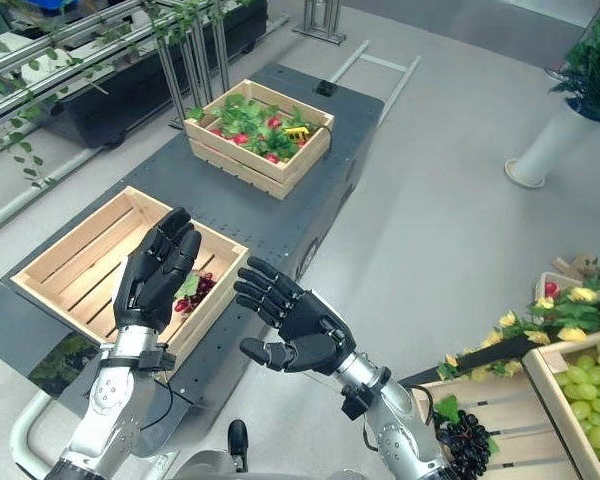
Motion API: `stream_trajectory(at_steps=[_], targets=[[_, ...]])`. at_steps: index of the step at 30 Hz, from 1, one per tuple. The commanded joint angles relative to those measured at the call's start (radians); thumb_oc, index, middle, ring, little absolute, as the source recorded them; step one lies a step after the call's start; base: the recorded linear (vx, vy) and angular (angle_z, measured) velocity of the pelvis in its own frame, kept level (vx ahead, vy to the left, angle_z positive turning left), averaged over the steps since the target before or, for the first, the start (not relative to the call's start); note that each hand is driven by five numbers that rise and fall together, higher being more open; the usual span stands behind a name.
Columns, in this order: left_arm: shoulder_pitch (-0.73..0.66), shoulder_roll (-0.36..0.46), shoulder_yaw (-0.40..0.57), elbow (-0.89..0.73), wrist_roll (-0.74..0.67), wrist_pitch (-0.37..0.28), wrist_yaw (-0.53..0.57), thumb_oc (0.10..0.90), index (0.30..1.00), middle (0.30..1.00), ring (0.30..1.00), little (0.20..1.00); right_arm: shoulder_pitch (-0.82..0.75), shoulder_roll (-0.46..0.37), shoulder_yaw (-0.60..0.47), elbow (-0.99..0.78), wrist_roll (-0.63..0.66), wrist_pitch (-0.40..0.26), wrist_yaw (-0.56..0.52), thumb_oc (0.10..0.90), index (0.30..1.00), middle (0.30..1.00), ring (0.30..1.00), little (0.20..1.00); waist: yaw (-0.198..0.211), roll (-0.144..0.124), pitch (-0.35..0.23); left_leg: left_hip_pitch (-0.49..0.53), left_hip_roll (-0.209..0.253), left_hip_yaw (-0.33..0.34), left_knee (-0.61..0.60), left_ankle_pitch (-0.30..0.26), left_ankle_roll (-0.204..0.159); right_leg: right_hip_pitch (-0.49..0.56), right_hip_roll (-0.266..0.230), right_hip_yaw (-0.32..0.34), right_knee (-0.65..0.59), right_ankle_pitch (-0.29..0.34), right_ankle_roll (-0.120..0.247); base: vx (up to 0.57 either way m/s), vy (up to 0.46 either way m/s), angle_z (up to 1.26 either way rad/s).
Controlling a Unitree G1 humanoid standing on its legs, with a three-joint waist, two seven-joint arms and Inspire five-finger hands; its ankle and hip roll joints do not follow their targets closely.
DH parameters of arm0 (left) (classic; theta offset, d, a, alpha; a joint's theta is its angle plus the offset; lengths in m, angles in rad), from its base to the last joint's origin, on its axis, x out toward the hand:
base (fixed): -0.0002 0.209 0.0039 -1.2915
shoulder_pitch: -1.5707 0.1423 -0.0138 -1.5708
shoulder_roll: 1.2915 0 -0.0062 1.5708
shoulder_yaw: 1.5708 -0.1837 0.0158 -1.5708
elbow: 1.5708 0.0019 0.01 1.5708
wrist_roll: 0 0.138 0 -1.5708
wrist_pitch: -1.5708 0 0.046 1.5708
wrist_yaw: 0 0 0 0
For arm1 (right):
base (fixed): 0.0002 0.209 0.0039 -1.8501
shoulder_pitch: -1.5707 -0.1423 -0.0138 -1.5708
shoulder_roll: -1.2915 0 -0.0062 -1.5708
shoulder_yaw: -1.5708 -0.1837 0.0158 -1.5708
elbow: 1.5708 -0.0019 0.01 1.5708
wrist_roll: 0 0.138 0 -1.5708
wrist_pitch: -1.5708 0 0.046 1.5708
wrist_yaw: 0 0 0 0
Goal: Pick up the fruits from the basket on one side to the basket on the other side
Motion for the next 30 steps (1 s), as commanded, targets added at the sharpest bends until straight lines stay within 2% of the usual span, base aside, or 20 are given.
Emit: stream_trajectory(at_steps=[1,3,4,5,6,9,12,14,15,16,17,19,21,23,25,26,27,28,30], targets=[[-0.093,0.001,-0.015,-0.078,0.091,-0.085,-0.009,0.800,0.900,0.900,0.900,0.900,-0.120,0.023,-0.036,-0.098,0.073,-0.122,0.047,0.800,0.900,0.900,0.900,0.900,-0.004,-0.037,-0.058,-0.042,-0.067,-0.014,0.046,-0.079,-0.024,-0.114,0.021,0.088,-0.184,0.207,0.048,0.07,-0.064,0.64],[-0.097,-0.001,-0.025,-0.060,0.099,-0.094,-0.013,0.800,0.900,0.900,0.900,0.900,-0.137,0.026,-0.038,-0.101,0.075,-0.123,0.052,0.800,0.900,0.900,0.900,0.900,-0.020,-0.049,-0.050,-0.050,-0.077,-0.029,0.064,-0.101,-0.017,-0.159,0.037,0.170,-0.227,0.259,0.057,0.09,-0.066,0.74],[-0.097,-0.002,-0.025,-0.059,0.099,-0.095,-0.017,0.800,0.900,0.900,0.900,0.900,-0.136,0.026,-0.038,-0.102,0.074,-0.124,0.050,0.800,0.900,0.900,0.900,0.900,-0.022,-0.048,-0.048,-0.049,-0.077,-0.032,0.067,-0.105,-0.016,-0.160,0.039,0.176,-0.227,0.261,0.056,0.18,-0.068,0.84],[-0.097,-0.005,-0.031,-0.049,0.104,-0.100,-0.016,0.800,0.900,0.900,0.900,0.900,-0.135,0.025,-0.044,-0.116,0.079,-0.117,0.055,0.800,0.900,0.900,0.900,0.900,-0.039,-0.053,-0.037,-0.051,-0.083,-0.048,0.094,-0.126,-0.008,-0.192,0.053,0.245,-0.230,0.281,0.053,0.21,-0.092,1.27],[-0.092,-0.005,-0.030,-0.049,0.103,-0.101,-0.015,0.800,0.900,0.900,0.900,0.900,-0.127,0.026,-0.046,-0.129,0.077,-0.109,0.060,0.800,0.900,0.900,0.900,0.900,-0.048,-0.055,-0.031,-0.050,-0.086,-0.061,0.112,-0.139,-0.002,-0.203,0.060,0.279,-0.232,0.282,0.052,0.27,-0.129,1.55],[-0.080,0.000,-0.015,-0.042,0.093,-0.108,-0.026,0.800,0.900,0.900,0.900,0.900,-0.109,0.015,-0.061,-0.151,0.091,-0.091,0.074,0.800,0.900,0.900,0.900,0.900,-0.066,-0.059,-0.017,-0.053,-0.094,-0.094,0.160,-0.169,0.010,-0.228,0.086,0.359,-0.232,0.272,0.046,0.24,-0.157,1.22],[-0.073,0.001,-0.005,-0.044,0.086,-0.106,-0.051,0.800,0.900,0.900,0.900,0.900,-0.103,0.023,-0.057,-0.167,0.079,-0.094,0.057,0.800,0.900,0.900,0.900,0.900,-0.073,-0.067,-0.004,-0.058,-0.097,-0.131,0.200,-0.196,0.016,-0.228,0.107,0.403,-0.232,0.262,0.042,0.26,-0.294,0.38],[-0.072,-0.001,-0.009,-0.048,0.079,-0.104,-0.066,0.800,0.900,0.900,0.900,0.900,-0.107,0.024,-0.038,-0.187,0.073,-0.113,0.026,0.800,0.900,0.900,0.900,0.900,-0.084,-0.075,0.001,-0.052,-0.095,-0.171,0.220,-0.218,0.022,-0.229,0.146,0.458,-0.217,0.243,0.040,0.31,-0.433,0.55],[-0.073,0.001,-0.018,-0.053,0.074,-0.099,-0.071,0.800,0.900,0.900,0.900,0.900,-0.113,0.019,-0.032,-0.199,0.073,-0.122,0.005,0.800,0.900,0.900,0.900,0.900,-0.089,-0.076,0.004,-0.056,-0.084,-0.187,0.240,-0.224,0.021,-0.242,0.176,0.486,-0.151,0.209,0.036,0.27,-0.442,0.88],[-0.076,0.015,-0.029,-0.055,0.053,-0.089,-0.079,0.800,0.900,0.900,0.900,0.900,-0.117,0.026,-0.042,-0.190,0.084,-0.116,0.009,0.800,0.900,0.900,0.900,0.900,-0.083,-0.078,0.003,-0.059,-0.072,-0.194,0.245,-0.225,0.022,-0.232,0.165,0.438,-0.144,0.156,0.036,0.21,-0.394,0.96],[-0.080,0.007,-0.039,-0.043,0.064,-0.087,-0.073,0.800,0.900,0.900,0.900,0.900,-0.115,0.023,-0.039,-0.190,0.084,-0.110,-0.013,0.800,0.900,0.900,0.900,0.900,-0.085,-0.079,-0.002,-0.055,-0.056,-0.206,0.244,-0.218,0.009,-0.224,0.178,0.443,-0.138,0.156,0.023,0.28,-0.386,1.57],[-0.093,-0.009,-0.060,-0.044,0.091,-0.090,-0.006,0.800,0.900,0.900,0.900,0.900,-0.114,-0.010,-0.057,-0.189,0.080,-0.081,-0.012,0.800,0.900,0.900,0.900,0.900,-0.095,-0.074,-0.015,-0.009,0.009,-0.203,0.196,-0.183,-0.025,-0.209,0.181,0.391,-0.128,0.139,-0.008,0.30,-0.317,1.49],[-0.098,0.003,-0.057,-0.030,0.066,-0.098,-0.003,0.800,0.900,0.900,0.900,0.900,-0.080,-0.042,-0.074,-0.201,0.081,-0.086,-0.023,0.800,0.900,0.900,0.900,0.900,-0.103,-0.072,-0.029,0.000,0.048,-0.190,0.176,-0.153,-0.038,-0.193,0.183,0.354,-0.134,0.130,-0.034,0.25,-0.273,0.82],[-0.112,0.002,-0.052,-0.014,0.048,-0.094,-0.005,0.800,0.900,0.900,0.900,0.900,-0.061,-0.066,-0.100,-0.189,0.110,-0.073,-0.013,0.800,0.900,0.900,0.900,0.900,-0.108,-0.071,-0.050,-0.033,0.065,-0.162,0.194,-0.127,-0.054,-0.159,0.187,0.302,-0.166,0.118,-0.057,0.23,-0.265,1.11],[-0.116,0.003,-0.045,-0.003,0.027,-0.091,-0.030,0.800,0.900,0.900,0.900,0.900,-0.047,-0.070,-0.116,-0.176,0.098,-0.078,-0.005,0.800,0.900,0.900,0.900,0.900,-0.111,-0.071,-0.054,-0.061,0.059,-0.143,0.220,-0.123,-0.057,-0.137,0.181,0.270,-0.186,0.116,-0.061,0.17,-0.149,0.97],[-0.117,-0.001,-0.041,0.006,0.015,-0.090,-0.066,0.800,0.900,0.900,0.900,0.900,-0.030,-0.074,-0.124,-0.170,0.100,-0.090,-0.003,0.800,0.900,0.900,0.900,0.900,-0.114,-0.068,-0.056,-0.070,0.057,-0.105,0.225,-0.121,-0.062,-0.120,0.174,0.233,-0.204,0.116,-0.061,0.14,-0.078,1.09],[-0.114,-0.003,-0.043,0.005,0.003,-0.085,-0.097,0.800,0.900,0.900,0.900,0.900,-0.013,-0.066,-0.127,-0.165,0.091,-0.110,-0.018,0.800,0.900,0.900,0.900,0.900,-0.119,-0.064,-0.056,-0.072,0.061,-0.078,0.212,-0.112,-0.069,-0.111,0.170,0.205,-0.208,0.111,-0.060,0.15,-0.012,1.02],[-0.111,-0.006,-0.049,0.004,-0.004,-0.085,-0.122,0.800,0.900,0.900,0.900,0.900,0.006,-0.057,-0.131,-0.151,0.082,-0.134,-0.034,0.800,0.900,0.900,0.900,0.900,-0.129,-0.052,-0.055,-0.067,0.079,-0.031,0.167,-0.078,-0.084,-0.100,0.166,0.165,-0.212,0.105,-0.059,0.09,0.054,0.87],[-0.116,-0.017,-0.069,-0.004,0.020,-0.100,-0.129,0.800,0.900,0.900,0.900,0.900,0.014,-0.030,-0.130,-0.125,0.058,-0.163,-0.032,0.800,0.900,0.900,0.900,0.900,-0.143,-0.030,-0.047,-0.060,0.090,0.002,0.097,-0.031,-0.099,-0.097,0.158,0.132,-0.214,0.099,-0.053,0.04,0.142,0.96]])
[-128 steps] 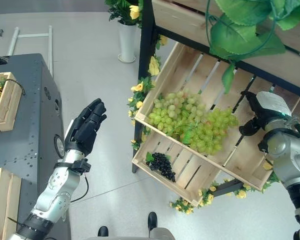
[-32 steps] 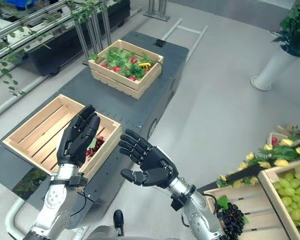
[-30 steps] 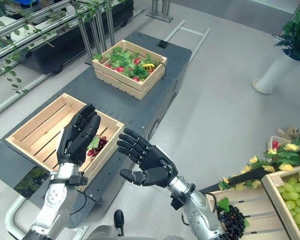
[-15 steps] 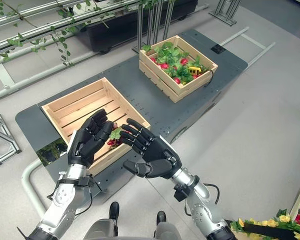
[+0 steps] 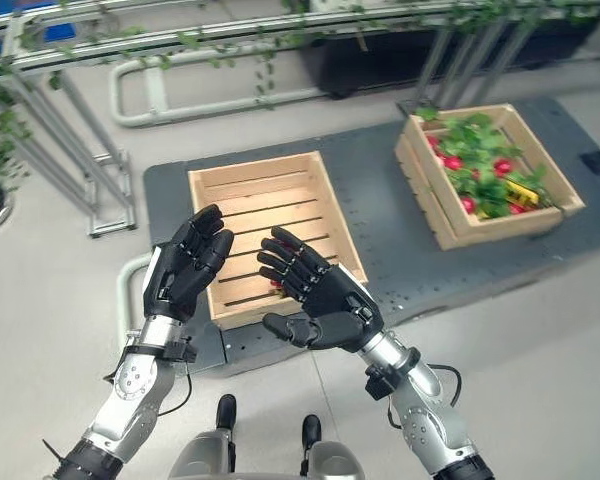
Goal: Pick up the fruits from the basket on one side to the basket on the other side
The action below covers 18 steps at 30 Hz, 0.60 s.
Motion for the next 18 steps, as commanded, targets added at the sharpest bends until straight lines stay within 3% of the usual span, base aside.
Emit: stream_trajectory(at_steps=[1,7,11,15,18], targets=[[-0.066,0.002,-0.001,-0.074,0.039,-0.111,-0.040,0.800,0.900,0.900,0.900,0.900,0.000,0.054,-0.012,-0.040,0.012,-0.148,0.009,0.800,0.900,0.900,0.900,0.900,-0.024,-0.014,-0.104,0.066,0.064,0.062,-0.019,-0.043,-0.083,-0.125,-0.067,0.019,-0.031,0.182,0.041,0.03,0.171,0.90],[-0.058,0.027,0.008,-0.076,0.113,-0.080,0.027,0.800,0.900,0.900,0.900,0.900,0.017,0.082,0.003,-0.030,0.061,-0.152,-0.047,0.800,0.900,0.900,0.900,0.900,-0.018,0.005,-0.129,0.121,0.052,0.050,-0.097,-0.045,-0.078,-0.107,-0.102,0.021,-0.050,0.184,0.069,0.13,0.136,0.26],[-0.044,0.048,0.036,-0.068,0.209,-0.057,0.087,0.800,0.900,0.900,0.900,0.900,0.040,0.118,0.000,-0.019,0.060,-0.202,-0.137,0.800,0.900,0.900,0.900,0.900,-0.025,0.013,-0.145,0.141,0.042,0.063,-0.102,-0.061,-0.068,-0.101,-0.107,0.036,-0.050,0.181,0.076,0.09,0.077,-0.08],[-0.055,0.076,0.072,-0.028,0.365,-0.011,0.204,0.800,0.900,0.900,0.900,0.900,0.068,0.156,-0.042,0.001,-0.020,-0.281,-0.337,0.800,0.900,0.900,0.900,0.900,-0.056,0.027,-0.154,0.158,0.040,0.093,-0.102,-0.078,-0.059,-0.109,-0.103,0.068,-0.050,0.183,0.084,0.03,0.052,-0.15],[-0.064,0.087,0.079,-0.018,0.433,0.007,0.251,0.800,0.900,0.900,0.900,0.900,0.084,0.162,-0.070,0.014,-0.084,-0.304,-0.455,0.800,0.900,0.900,0.900,0.900,-0.075,0.034,-0.154,0.163,0.041,0.113,-0.102,-0.082,-0.056,-0.115,-0.098,0.088,-0.050,0.183,0.084,0.00,0.020,-0.26]])
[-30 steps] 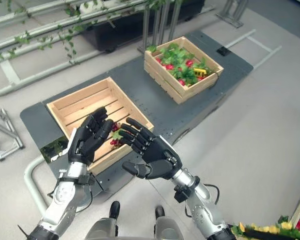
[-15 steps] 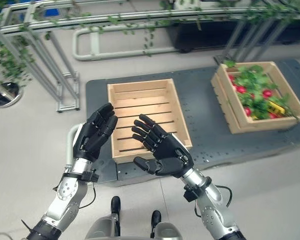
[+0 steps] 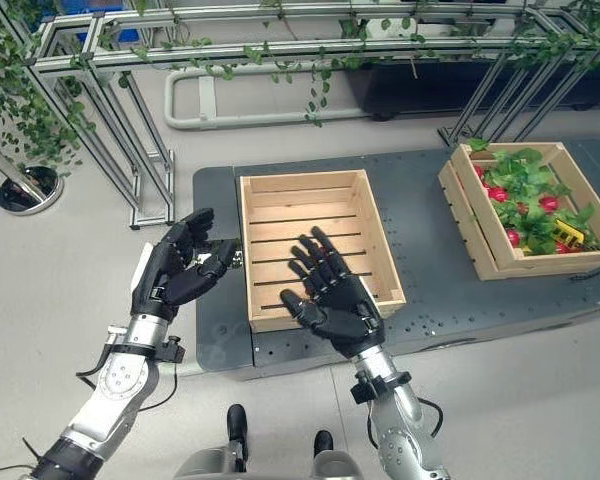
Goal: Pick up the fruits from the basket on one side to the basket on the other side
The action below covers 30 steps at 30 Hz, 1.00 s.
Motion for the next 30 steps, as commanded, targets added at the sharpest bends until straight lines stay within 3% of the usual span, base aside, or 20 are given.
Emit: stream_trajectory(at_steps=[1,3,7,11,15,23,30], targets=[[-0.075,-0.005,0.031,-0.004,0.132,-0.051,0.075,0.800,0.900,0.900,0.900,0.900,0.018,0.000,-0.078,-0.053,-0.071,-0.145,-0.137,0.800,0.900,0.900,0.900,0.900,-0.039,0.031,-0.106,0.085,0.081,0.006,0.002,-0.094,-0.027,-0.134,-0.026,0.039,-0.017,0.166,0.016,-0.01,0.014,-0.24],[-0.109,0.009,0.021,0.028,0.213,-0.027,0.126,0.800,0.900,0.900,0.900,0.900,0.023,-0.010,-0.106,-0.023,-0.161,-0.159,-0.237,0.800,0.900,0.900,0.900,0.900,-0.066,0.041,-0.097,0.084,0.083,0.028,0.002,-0.094,-0.025,-0.148,-0.018,0.063,-0.014,0.168,0.015,-0.03,0.005,-0.23],[-0.161,0.040,-0.006,0.076,0.295,0.006,0.192,0.800,0.900,0.900,0.900,0.900,0.025,-0.032,-0.129,0.023,-0.187,-0.166,-0.279,0.800,0.900,0.900,0.900,0.900,-0.102,0.052,-0.077,0.079,0.087,0.054,0.002,-0.097,-0.025,-0.169,-0.008,0.091,-0.008,0.166,0.013,-0.04,0.007,-0.36],[-0.286,0.084,-0.096,0.205,0.380,0.040,0.286,0.800,0.900,0.900,0.900,0.900,-0.015,-0.069,-0.124,0.076,-0.210,-0.163,-0.317,0.800,0.900,0.900,0.900,0.900,-0.149,0.062,-0.032,0.050,0.094,0.088,0.002,-0.087,-0.032,-0.212,0.003,0.112,0.002,0.166,0.009,-0.08,0.003,-0.32],[-0.422,0.117,-0.189,0.330,0.461,0.074,0.359,0.800,0.900,0.900,0.900,0.900,-0.064,-0.118,-0.105,0.104,-0.183,-0.153,-0.300,0.800,0.900,0.900,0.900,0.900,-0.186,0.072,0.033,0.018,0.095,0.123,0.012,-0.068,-0.040,-0.268,0.017,0.135,0.045,0.154,0.001,-0.07,0.033,-0.24],[-0.677,0.216,-0.316,0.574,0.528,0.186,0.370,0.800,0.900,0.900,0.900,0.900,-0.112,-0.212,-0.085,0.130,-0.152,-0.173,-0.204,0.800,0.900,0.900,0.900,0.900,-0.254,0.082,0.148,-0.053,0.103,0.179,0.052,-0.049,-0.066,-0.373,0.026,0.141,0.117,0.144,-0.015,-0.05,0.063,-0.18],[-0.774,0.247,-0.348,0.671,0.618,0.291,0.416,0.800,0.900,0.900,0.900,0.900,-0.127,-0.233,-0.076,0.146,-0.116,-0.207,-0.177,0.800,0.900,0.900,0.900,0.900,-0.266,0.068,0.209,-0.126,0.116,0.167,0.115,-0.052,-0.075,-0.447,0.026,0.128,0.191,0.127,-0.027,-0.05,0.006,-0.02]])
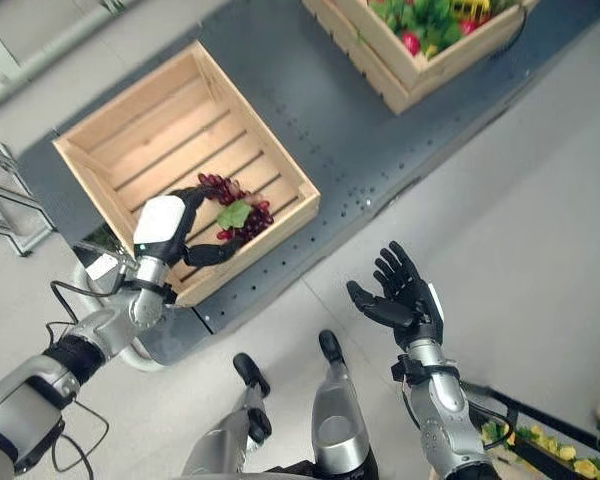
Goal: Pick up the fruits from the basket on one side to the basket on the other side
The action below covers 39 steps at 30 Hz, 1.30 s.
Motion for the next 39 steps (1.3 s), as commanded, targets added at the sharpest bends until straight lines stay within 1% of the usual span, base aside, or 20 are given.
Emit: stream_trajectory(at_steps=[1,3,7,12,14,16,19,22,23,26,28,29,31,32,33,35,39], targets=[[-0.138,0.083,0.046,0.027,0.076,0.048,0.119,0.800,0.900,0.900,0.900,0.900,-0.034,-0.036,-0.027,-0.080,0.015,-0.156,0.053,0.800,0.900,0.900,0.900,0.900,0.007,-0.037,-0.045,0.018,0.090,0.007,0.121,-0.069,-0.076,-0.188,0.023,-0.020,0.168,0.047,-0.052,-0.03,-0.009,0.04],[-0.182,0.094,0.033,0.056,0.108,0.074,0.147,0.800,0.900,0.900,0.900,0.900,-0.044,-0.038,-0.024,-0.082,0.019,-0.166,0.043,0.800,0.900,0.900,0.900,0.900,0.007,-0.039,-0.028,0.000,0.090,0.005,0.124,-0.067,-0.078,-0.205,0.022,-0.024,0.169,0.053,-0.052,-0.05,-0.008,0.08],[-0.230,0.091,0.029,0.093,0.107,0.106,0.198,0.800,0.900,0.900,0.900,0.900,-0.054,-0.034,-0.016,-0.096,0.014,-0.169,0.027,0.800,0.900,0.900,0.900,0.900,0.005,-0.048,-0.008,-0.021,0.090,0.005,0.133,-0.065,-0.079,-0.220,0.025,-0.029,0.175,0.056,-0.052,-0.03,-0.012,0.05],[-0.265,0.076,0.062,0.127,0.088,0.117,0.275,0.800,0.900,0.900,0.900,0.900,-0.061,-0.018,-0.008,-0.104,0.009,-0.173,0.018,0.800,0.900,0.900,0.900,0.900,0.006,-0.059,0.010,-0.039,0.095,0.005,0.146,-0.067,-0.079,-0.232,0.028,-0.035,0.181,0.056,-0.055,0.00,-0.016,0.00],[-0.276,0.065,0.071,0.142,0.098,0.123,0.286,0.800,0.900,0.900,0.900,0.900,-0.069,-0.008,-0.002,-0.105,0.008,-0.174,0.012,0.800,0.900,0.900,0.900,0.900,0.008,-0.066,0.019,-0.049,0.098,0.003,0.154,-0.068,-0.080,-0.237,0.030,-0.039,0.184,0.056,-0.055,-0.01,-0.064,0.00],[-0.292,0.060,0.063,0.156,0.124,0.132,0.277,0.800,0.900,0.900,0.900,0.900,-0.081,-0.003,0.005,-0.103,0.008,-0.176,0.003,0.800,0.900,0.900,0.900,0.900,0.011,-0.071,0.026,-0.058,0.101,0.002,0.157,-0.066,-0.082,-0.243,0.031,-0.043,0.186,0.059,-0.055,-0.01,-0.053,0.00],[-0.323,0.061,0.028,0.163,0.158,0.172,0.239,0.800,0.900,0.900,0.900,0.900,-0.093,0.001,0.012,-0.111,0.007,-0.171,-0.009,0.800,0.900,0.900,0.900,0.900,0.009,-0.075,0.035,-0.067,0.102,0.002,0.163,-0.066,-0.083,-0.245,0.033,-0.045,0.185,0.061,-0.056,0.00,0.000,0.00],[-0.367,0.066,-0.043,0.171,0.240,0.216,0.166,0.800,0.900,0.900,0.900,0.900,-0.107,-0.003,0.013,-0.111,0.015,-0.163,-0.008,0.800,0.900,0.900,0.900,0.900,0.002,-0.077,0.043,-0.073,0.104,0.007,0.175,-0.070,-0.083,-0.250,0.033,-0.044,0.191,0.061,-0.056,0.00,0.000,0.00],[-0.378,0.068,-0.063,0.169,0.264,0.222,0.142,0.800,0.900,0.900,0.900,0.900,-0.109,-0.004,0.014,-0.109,0.019,-0.163,-0.005,0.800,0.900,0.900,0.900,0.900,0.000,-0.077,0.044,-0.074,0.105,0.010,0.177,-0.071,-0.084,-0.251,0.033,-0.045,0.193,0.060,-0.056,0.00,0.000,0.00],[-0.413,0.061,-0.126,0.172,0.338,0.261,0.085,0.800,0.900,0.900,0.900,0.900,-0.120,-0.005,0.020,-0.095,0.026,-0.166,-0.004,0.800,0.900,0.900,0.900,0.900,-0.007,-0.075,0.045,-0.081,0.106,0.014,0.187,-0.074,-0.084,-0.257,0.031,-0.044,0.194,0.062,-0.055,0.02,-0.007,0.00],[-0.429,0.062,-0.151,0.165,0.363,0.278,0.063,0.800,0.900,0.900,0.900,0.900,-0.124,-0.007,0.020,-0.087,0.031,-0.170,-0.002,0.800,0.900,0.900,0.900,0.900,-0.009,-0.072,0.045,-0.085,0.105,0.018,0.188,-0.074,-0.085,-0.261,0.029,-0.045,0.191,0.064,-0.054,0.02,-0.004,0.00],[-0.439,0.060,-0.169,0.165,0.374,0.295,0.066,0.800,0.900,0.900,0.900,0.900,-0.129,-0.009,0.022,-0.082,0.035,-0.173,-0.001,0.800,0.900,0.900,0.900,0.900,-0.011,-0.070,0.045,-0.091,0.105,0.020,0.190,-0.073,-0.085,-0.266,0.028,-0.044,0.191,0.066,-0.054,0.00,0.000,0.00],[-0.451,0.061,-0.180,0.170,0.393,0.307,0.072,0.800,0.900,0.900,0.900,0.900,-0.128,-0.010,0.023,-0.078,0.040,-0.179,0.002,0.800,0.900,0.900,0.900,0.900,-0.014,-0.068,0.045,-0.098,0.106,0.023,0.197,-0.075,-0.086,-0.272,0.027,-0.044,0.194,0.065,-0.056,0.00,0.000,0.00],[-0.456,0.059,-0.185,0.176,0.400,0.316,0.092,0.800,0.900,0.900,0.900,0.900,-0.130,-0.010,0.025,-0.078,0.041,-0.179,0.001,0.800,0.900,0.900,0.900,0.900,-0.016,-0.068,0.045,-0.103,0.106,0.025,0.200,-0.075,-0.086,-0.277,0.027,-0.043,0.195,0.065,-0.056,0.08,0.024,-0.02],[-0.459,0.055,-0.186,0.180,0.411,0.320,0.105,0.800,0.900,0.900,0.900,0.900,-0.127,-0.009,0.026,-0.080,0.045,-0.177,-0.001,0.800,0.900,0.900,0.900,0.900,-0.018,-0.066,0.045,-0.093,0.105,0.016,0.201,-0.095,-0.094,-0.264,0.026,-0.045,0.196,0.047,-0.049,0.08,0.017,-0.01],[-0.474,0.051,-0.190,0.191,0.430,0.315,0.132,0.800,0.900,0.900,0.900,0.900,-0.128,-0.003,0.033,-0.074,0.046,-0.186,0.002,0.800,0.900,0.900,0.900,0.900,-0.020,-0.069,0.045,-0.096,0.106,0.020,0.198,-0.094,-0.095,-0.267,0.026,-0.045,0.191,0.050,-0.049,0.03,0.006,0.00],[-0.495,0.047,-0.201,0.207,0.475,0.274,0.174,0.800,0.900,0.900,0.900,0.900,-0.125,0.002,0.042,-0.074,0.051,-0.197,0.013,0.800,0.900,0.900,0.900,0.900,-0.025,-0.072,0.045,-0.100,0.108,0.026,0.190,-0.089,-0.098,-0.274,0.031,-0.047,0.189,0.053,-0.049,0.00,0.000,0.00]])
